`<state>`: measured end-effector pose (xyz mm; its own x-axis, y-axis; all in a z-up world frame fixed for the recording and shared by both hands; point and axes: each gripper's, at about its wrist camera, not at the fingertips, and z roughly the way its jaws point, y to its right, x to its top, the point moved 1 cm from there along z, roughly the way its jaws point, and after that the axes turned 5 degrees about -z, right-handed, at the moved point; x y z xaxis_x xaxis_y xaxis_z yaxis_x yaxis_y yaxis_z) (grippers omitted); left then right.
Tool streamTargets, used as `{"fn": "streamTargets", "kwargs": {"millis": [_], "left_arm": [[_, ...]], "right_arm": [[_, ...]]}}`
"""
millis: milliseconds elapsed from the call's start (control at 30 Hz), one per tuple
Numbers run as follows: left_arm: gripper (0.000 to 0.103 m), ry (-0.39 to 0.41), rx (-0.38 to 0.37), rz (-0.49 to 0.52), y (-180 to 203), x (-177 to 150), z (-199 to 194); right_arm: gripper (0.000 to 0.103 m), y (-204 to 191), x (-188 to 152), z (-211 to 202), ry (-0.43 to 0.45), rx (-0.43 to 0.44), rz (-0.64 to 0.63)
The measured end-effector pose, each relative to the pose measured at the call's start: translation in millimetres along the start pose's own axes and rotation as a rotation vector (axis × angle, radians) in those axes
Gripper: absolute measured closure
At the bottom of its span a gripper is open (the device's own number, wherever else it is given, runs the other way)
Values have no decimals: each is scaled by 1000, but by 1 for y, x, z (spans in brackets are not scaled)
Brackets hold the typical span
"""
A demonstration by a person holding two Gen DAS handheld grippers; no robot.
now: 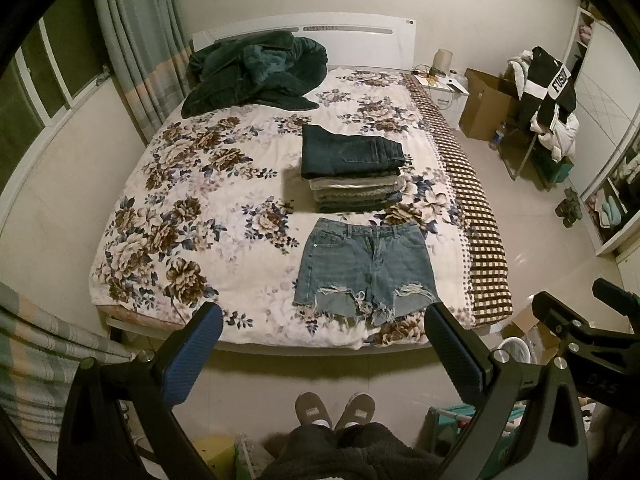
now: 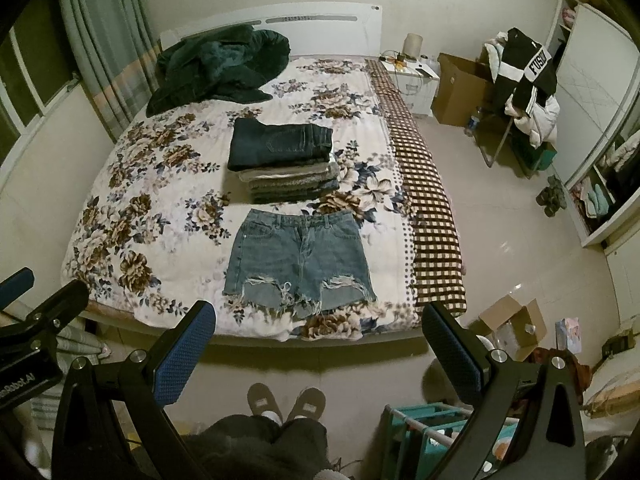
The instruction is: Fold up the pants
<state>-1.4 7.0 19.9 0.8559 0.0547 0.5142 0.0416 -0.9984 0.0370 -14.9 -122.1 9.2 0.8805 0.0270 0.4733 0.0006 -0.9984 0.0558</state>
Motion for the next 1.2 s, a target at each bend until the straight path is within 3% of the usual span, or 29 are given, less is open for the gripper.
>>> {"fn": "streamTargets", "kwargs": {"millis": [300, 400, 567, 800, 1000, 1200], "left_arm": [[0, 26, 51, 25, -4, 24, 85], [0, -4, 64, 23, 3, 34, 121], [0, -54, 114, 33, 32, 48, 182], [0, -176, 178, -21, 96, 47, 295], [0, -356, 183, -44, 182, 6, 427], [0, -523, 157, -30, 256, -75, 537]], "right_arm": [[0, 27, 26, 81, -70, 34, 120], [0, 41, 38, 118, -87, 47, 140], [0, 77, 65, 203, -149, 34, 138], [0, 155, 105, 350, -268, 168, 140], [0, 245, 134, 492, -351, 166, 114], [0, 310, 123, 612, -449, 155, 102]]}}
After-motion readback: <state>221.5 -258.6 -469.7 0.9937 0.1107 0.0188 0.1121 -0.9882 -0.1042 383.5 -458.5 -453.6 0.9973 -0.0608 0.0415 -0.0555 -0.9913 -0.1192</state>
